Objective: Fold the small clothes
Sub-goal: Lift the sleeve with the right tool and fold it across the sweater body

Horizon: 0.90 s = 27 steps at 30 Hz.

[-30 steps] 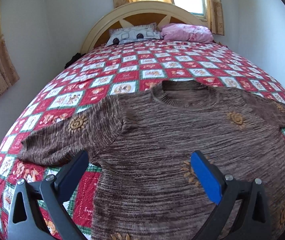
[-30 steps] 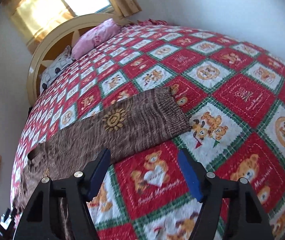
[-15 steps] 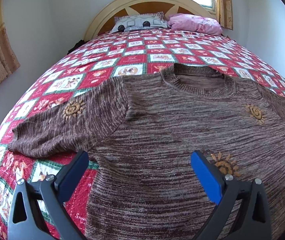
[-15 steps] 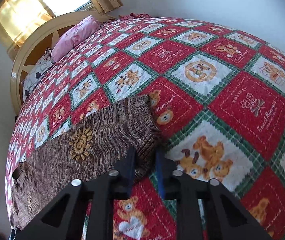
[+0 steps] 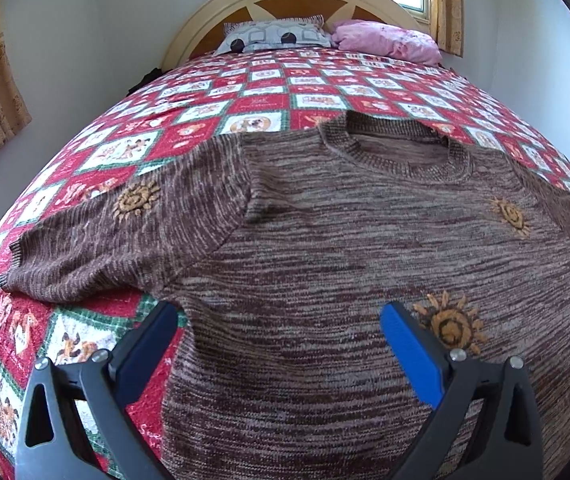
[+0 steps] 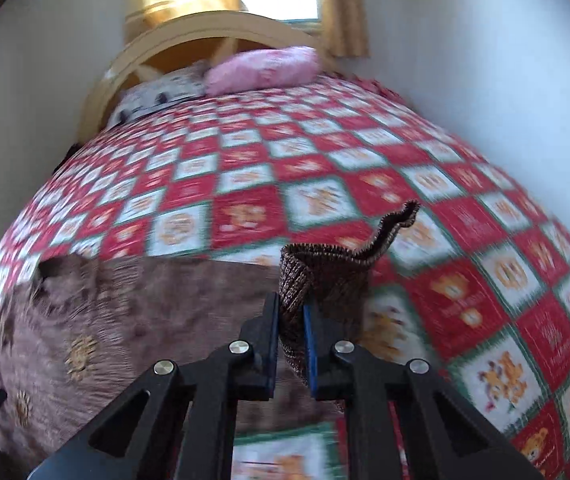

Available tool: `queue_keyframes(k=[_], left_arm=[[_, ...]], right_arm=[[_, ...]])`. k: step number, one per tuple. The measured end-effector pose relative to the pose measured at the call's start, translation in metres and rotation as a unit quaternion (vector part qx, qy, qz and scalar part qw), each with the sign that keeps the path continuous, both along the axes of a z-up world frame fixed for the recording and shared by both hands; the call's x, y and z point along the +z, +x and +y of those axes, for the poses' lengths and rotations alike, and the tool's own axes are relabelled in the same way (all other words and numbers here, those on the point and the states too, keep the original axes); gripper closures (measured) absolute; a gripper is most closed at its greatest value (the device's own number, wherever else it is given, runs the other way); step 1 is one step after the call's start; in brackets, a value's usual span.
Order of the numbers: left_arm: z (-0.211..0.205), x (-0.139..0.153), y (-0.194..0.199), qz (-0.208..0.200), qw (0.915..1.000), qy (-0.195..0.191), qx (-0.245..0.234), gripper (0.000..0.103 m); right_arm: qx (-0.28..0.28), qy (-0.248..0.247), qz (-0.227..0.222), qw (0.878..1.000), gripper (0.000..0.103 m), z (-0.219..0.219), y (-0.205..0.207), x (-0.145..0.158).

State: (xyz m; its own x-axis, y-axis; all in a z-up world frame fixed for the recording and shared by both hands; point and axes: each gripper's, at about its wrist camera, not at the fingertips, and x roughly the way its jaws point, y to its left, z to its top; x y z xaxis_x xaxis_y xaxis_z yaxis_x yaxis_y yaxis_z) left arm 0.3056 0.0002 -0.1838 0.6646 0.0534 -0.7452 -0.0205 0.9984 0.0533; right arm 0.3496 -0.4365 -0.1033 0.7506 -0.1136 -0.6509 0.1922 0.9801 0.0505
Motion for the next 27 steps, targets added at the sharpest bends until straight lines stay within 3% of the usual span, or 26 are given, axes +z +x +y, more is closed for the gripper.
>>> queue_keyframes(k=[5,10,12,13,14,15,17,20,24,27], left_arm=[[0.001,-0.003,0.000,0.007,0.9999,-0.006,-0.003,0.000],[-0.003,-0.009,0.003,0.033,0.9991,-0.013,-0.024,0.000],[-0.004,-0.010,0.003,0.037,0.9988,-0.015,-0.029,0.000],[-0.005,-0.011,0.003,0.040,0.9985,-0.017,-0.033,0.000],[-0.005,-0.011,0.002,0.042,0.9983,-0.018,-0.035,0.000],[-0.005,-0.011,0.002,0.045,0.9981,-0.019,-0.039,0.000],[-0.007,-0.010,0.000,0.049,0.9976,-0.016,-0.045,0.003],[-0.013,0.000,-0.006,0.046,0.9974,-0.007,-0.056,0.015],[-0.031,0.034,-0.013,0.012,0.9963,-0.020,-0.083,0.024],[-0.061,0.060,-0.011,-0.010,0.9935,-0.024,-0.111,0.024]], right_arm=[[0.111,-0.043,-0.001,0.993,0.093,0.093,0.015,0.001],[0.191,-0.044,0.025,0.980,0.092,0.156,0.018,-0.028],[0.218,-0.026,0.043,0.975,0.085,0.169,0.017,-0.042],[0.228,-0.018,0.049,0.972,0.065,0.172,0.014,-0.045],[0.236,-0.009,0.051,0.970,0.042,0.171,0.010,-0.047],[0.241,0.002,0.045,0.969,0.039,0.166,0.002,-0.046],[0.241,0.026,0.025,0.970,0.039,0.149,-0.017,-0.042],[0.213,0.045,-0.006,0.976,0.039,0.111,-0.040,-0.034],[0.129,0.050,-0.046,0.989,0.039,0.046,-0.066,-0.033],[0.067,0.066,-0.067,0.993,0.039,0.010,-0.078,-0.040]])
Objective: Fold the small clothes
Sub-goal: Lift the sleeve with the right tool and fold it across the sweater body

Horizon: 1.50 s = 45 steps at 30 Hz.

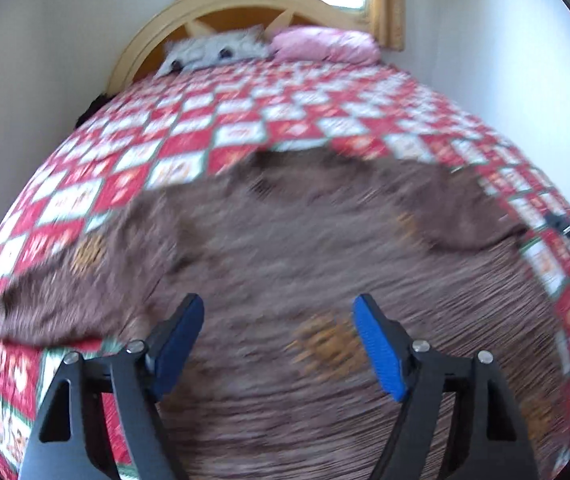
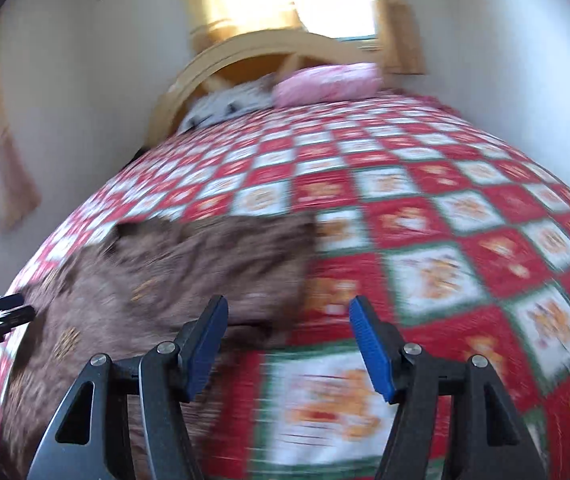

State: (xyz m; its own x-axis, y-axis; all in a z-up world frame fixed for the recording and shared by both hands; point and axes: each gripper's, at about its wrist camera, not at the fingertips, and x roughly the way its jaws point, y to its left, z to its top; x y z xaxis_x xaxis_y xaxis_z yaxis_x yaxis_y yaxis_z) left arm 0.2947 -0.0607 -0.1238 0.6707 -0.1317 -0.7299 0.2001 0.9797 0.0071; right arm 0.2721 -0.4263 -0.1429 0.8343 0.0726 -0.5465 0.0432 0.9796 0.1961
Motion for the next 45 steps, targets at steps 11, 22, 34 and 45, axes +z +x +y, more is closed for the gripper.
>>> queue_keyframes(k=[11,22,34,45], left_arm=[[-0.114,-0.010,0.058,0.011,0.9978,0.004,-0.065,0.024],[-0.152,-0.052,0.117,0.096,0.9937,-0.035,-0.044,0.082],[-0.117,0.016,0.087,0.020,0.9963,-0.033,-0.076,0.094],[-0.057,-0.002,0.103,0.037,0.9990,-0.016,-0.020,0.094]], right_arm=[[-0.018,0.052,-0.040,0.998,0.027,-0.027,-0.017,-0.016],[-0.005,0.066,-0.025,0.998,0.026,-0.030,-0.011,-0.022],[-0.002,0.062,-0.018,0.998,0.026,-0.030,-0.009,-0.025],[-0.004,0.066,-0.018,0.998,0.026,-0.031,-0.011,-0.024]])
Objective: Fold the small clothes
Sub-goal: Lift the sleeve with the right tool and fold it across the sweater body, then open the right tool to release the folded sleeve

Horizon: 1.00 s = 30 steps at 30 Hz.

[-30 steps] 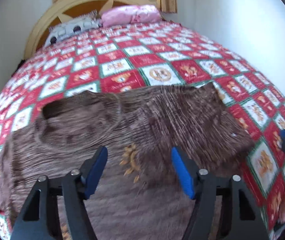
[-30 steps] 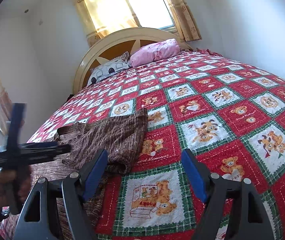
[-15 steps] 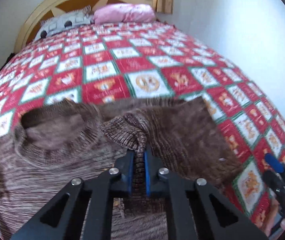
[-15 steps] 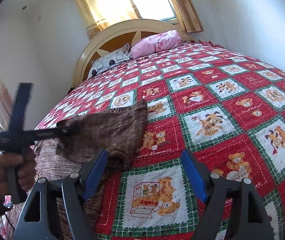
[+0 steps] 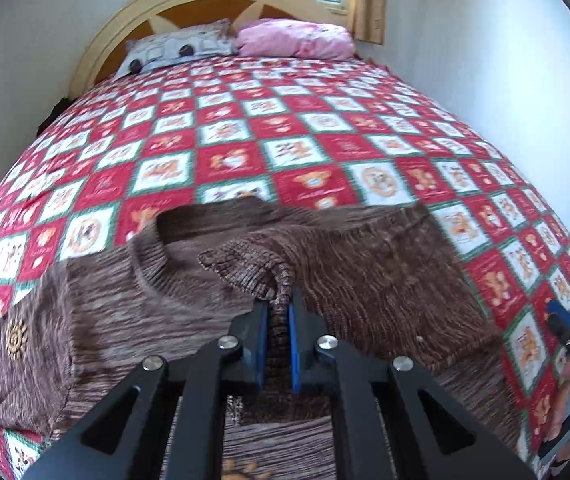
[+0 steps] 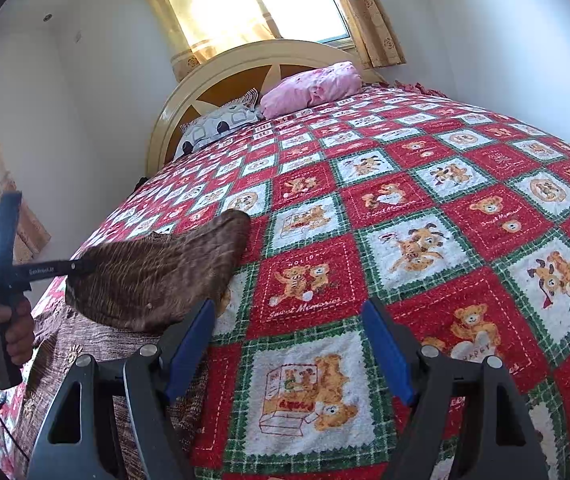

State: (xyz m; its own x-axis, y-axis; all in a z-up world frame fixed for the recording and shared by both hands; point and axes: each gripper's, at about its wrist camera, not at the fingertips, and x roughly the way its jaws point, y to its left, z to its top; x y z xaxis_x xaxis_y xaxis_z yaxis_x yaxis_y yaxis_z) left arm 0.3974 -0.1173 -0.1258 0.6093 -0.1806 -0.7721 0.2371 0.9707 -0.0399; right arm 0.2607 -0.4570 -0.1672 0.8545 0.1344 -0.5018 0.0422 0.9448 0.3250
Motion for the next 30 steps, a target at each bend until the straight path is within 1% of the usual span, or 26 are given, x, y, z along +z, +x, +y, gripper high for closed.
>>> queue_keyframes(k=[2,6,7,8,9,10,11,12,13,15,16,17,18,21,24,25,27,29,30], left_arm=[[0.008,-0.010,-0.001,0.013,0.9999,0.001,0.008,0.094],[0.012,-0.029,0.000,0.019,0.9997,0.005,0.011,0.091],[0.010,-0.035,0.001,0.016,0.9997,0.014,0.012,0.085],[0.007,-0.041,0.001,0.009,0.9992,0.035,0.015,0.084],[0.006,-0.044,0.000,0.005,0.9985,0.051,0.020,0.077],[0.004,-0.050,0.000,0.006,0.9970,0.072,0.025,0.065],[0.005,-0.053,0.000,0.005,0.9959,0.085,0.030,0.061],[0.007,-0.053,-0.002,-0.006,0.9952,0.091,0.036,0.053],[0.011,-0.051,-0.005,-0.012,0.9949,0.091,0.041,0.051],[0.021,-0.050,-0.008,-0.006,0.9953,0.085,0.047,0.051],[0.025,-0.052,-0.009,0.005,0.9950,0.087,0.048,0.048],[0.028,-0.054,-0.011,0.006,0.9950,0.086,0.049,0.046],[0.031,-0.053,-0.016,-0.001,0.9949,0.087,0.051,0.042],[0.032,-0.052,-0.026,-0.013,0.9946,0.093,0.045,0.042],[0.037,-0.045,-0.038,-0.034,0.9953,0.076,0.050,0.042],[0.037,-0.043,-0.039,-0.039,0.9952,0.074,0.051,0.040],[0.034,-0.046,-0.042,-0.034,0.9952,0.081,0.043,0.035],[0.032,-0.053,-0.043,-0.029,0.9949,0.088,0.039,0.035],[0.032,-0.055,-0.042,-0.028,0.9950,0.088,0.038,0.035]], right_arm=[[0.000,-0.001,0.001,1.000,0.026,0.000,0.001,0.000],[0.002,-0.003,0.005,1.000,0.026,0.002,0.003,-0.001],[0.002,-0.002,0.005,1.000,0.026,0.002,0.003,-0.001],[0.002,-0.001,0.005,1.000,0.026,0.002,0.003,-0.001],[0.001,0.000,0.006,1.000,0.026,0.001,0.003,-0.001],[0.001,0.001,0.008,1.000,0.026,0.001,0.004,-0.002],[0.001,0.002,0.009,1.000,0.026,0.000,0.004,-0.002],[0.001,0.003,0.010,1.000,0.026,0.000,0.005,-0.003],[0.001,0.003,0.010,1.000,0.026,0.000,0.005,-0.003],[0.001,0.002,0.012,1.000,0.026,0.000,0.006,-0.004],[0.001,0.002,0.013,1.000,0.026,0.000,0.006,-0.004],[0.002,0.002,0.015,1.000,0.026,0.001,0.007,-0.004],[0.002,0.001,0.016,1.000,0.026,0.000,0.007,-0.004],[0.001,0.003,0.016,1.000,0.026,-0.001,0.008,-0.005],[-0.002,0.004,0.018,1.000,0.026,-0.001,0.008,-0.005],[-0.004,0.004,0.019,1.000,0.026,-0.002,0.008,-0.005],[-0.019,-0.002,0.011,1.000,0.026,-0.002,0.003,-0.003],[-0.029,-0.020,-0.009,0.999,0.026,0.003,-0.005,0.005],[-0.021,-0.029,-0.011,0.999,0.026,0.007,-0.005,0.008]])
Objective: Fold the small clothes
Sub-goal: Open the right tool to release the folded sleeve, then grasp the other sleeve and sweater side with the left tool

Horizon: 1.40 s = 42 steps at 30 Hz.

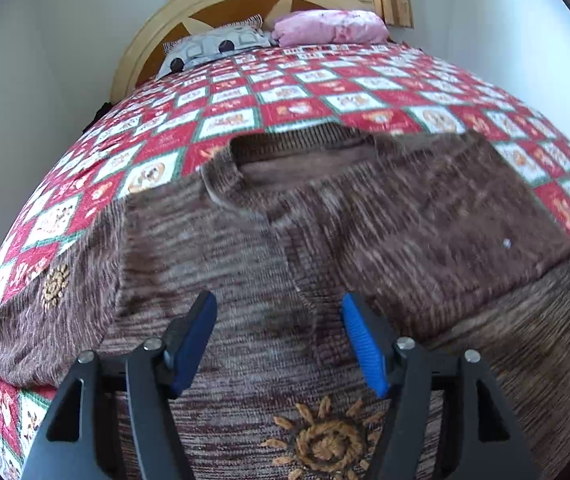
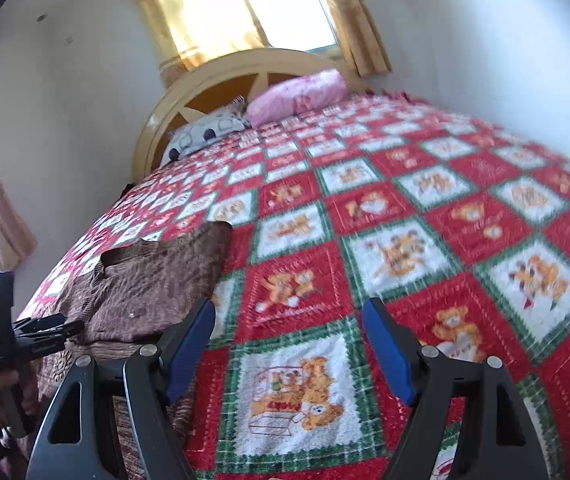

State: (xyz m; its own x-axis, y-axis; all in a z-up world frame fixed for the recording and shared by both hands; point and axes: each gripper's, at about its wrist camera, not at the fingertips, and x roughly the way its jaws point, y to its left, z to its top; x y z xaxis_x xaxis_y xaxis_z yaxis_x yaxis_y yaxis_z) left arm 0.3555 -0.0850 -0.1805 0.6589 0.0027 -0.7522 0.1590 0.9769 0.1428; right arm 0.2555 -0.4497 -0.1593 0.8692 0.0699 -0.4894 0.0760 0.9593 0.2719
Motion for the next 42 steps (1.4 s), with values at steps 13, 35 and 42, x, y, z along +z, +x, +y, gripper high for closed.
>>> queue_keyframes(k=[13,35,42], left_arm=[[0.031,-0.012,0.008,0.029,0.9936,-0.100,0.042,0.004],[0.100,0.015,-0.033,0.008,0.9870,-0.140,0.079,0.000],[0.165,0.034,-0.058,-0.032,0.9863,-0.100,0.127,0.000]], right_arm=[[0.173,-0.051,0.141,0.974,0.027,0.145,0.096,-0.001],[0.114,-0.161,0.163,0.967,0.026,0.207,0.092,-0.030],[0.116,-0.148,0.149,0.971,0.026,0.202,0.086,-0.032]])
